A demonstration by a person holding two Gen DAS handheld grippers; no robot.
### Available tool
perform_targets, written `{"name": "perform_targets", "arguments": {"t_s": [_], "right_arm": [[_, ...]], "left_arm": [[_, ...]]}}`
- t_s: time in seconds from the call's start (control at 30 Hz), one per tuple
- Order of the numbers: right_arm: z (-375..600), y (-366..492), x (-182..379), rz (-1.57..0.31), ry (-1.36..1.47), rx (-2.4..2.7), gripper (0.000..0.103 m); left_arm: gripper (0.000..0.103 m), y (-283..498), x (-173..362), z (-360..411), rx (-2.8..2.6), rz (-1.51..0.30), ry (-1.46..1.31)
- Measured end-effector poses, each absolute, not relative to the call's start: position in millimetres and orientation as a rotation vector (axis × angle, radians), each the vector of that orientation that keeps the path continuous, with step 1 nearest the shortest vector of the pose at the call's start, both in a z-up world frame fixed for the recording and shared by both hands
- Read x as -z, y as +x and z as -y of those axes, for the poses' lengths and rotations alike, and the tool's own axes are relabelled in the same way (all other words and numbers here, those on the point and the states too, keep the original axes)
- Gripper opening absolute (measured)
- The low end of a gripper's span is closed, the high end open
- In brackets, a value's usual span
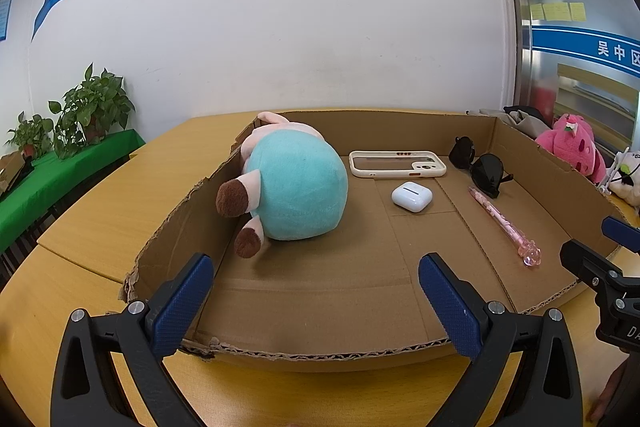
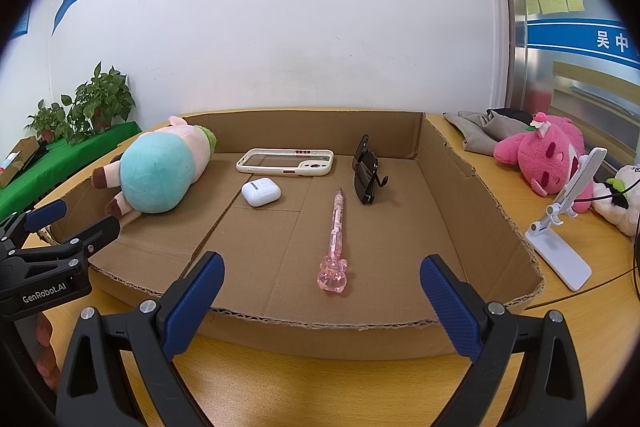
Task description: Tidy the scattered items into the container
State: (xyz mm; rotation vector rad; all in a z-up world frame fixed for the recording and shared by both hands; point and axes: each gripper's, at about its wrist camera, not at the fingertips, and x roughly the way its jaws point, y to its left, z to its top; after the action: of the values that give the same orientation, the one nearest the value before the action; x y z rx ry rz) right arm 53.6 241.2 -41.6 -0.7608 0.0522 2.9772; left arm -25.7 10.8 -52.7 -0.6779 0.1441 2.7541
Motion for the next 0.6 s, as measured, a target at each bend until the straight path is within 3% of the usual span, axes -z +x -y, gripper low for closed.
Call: {"name": "perform_targets", "arguments": {"t_s": [0.6], "right_arm": [[-241.8,53.5,41.6,-0.052,-0.761,-2.977,0.098]], "left_arm": [[0.103,-22.9,53.4,-11.6,-2.764,-0.142,-0.68]]}}
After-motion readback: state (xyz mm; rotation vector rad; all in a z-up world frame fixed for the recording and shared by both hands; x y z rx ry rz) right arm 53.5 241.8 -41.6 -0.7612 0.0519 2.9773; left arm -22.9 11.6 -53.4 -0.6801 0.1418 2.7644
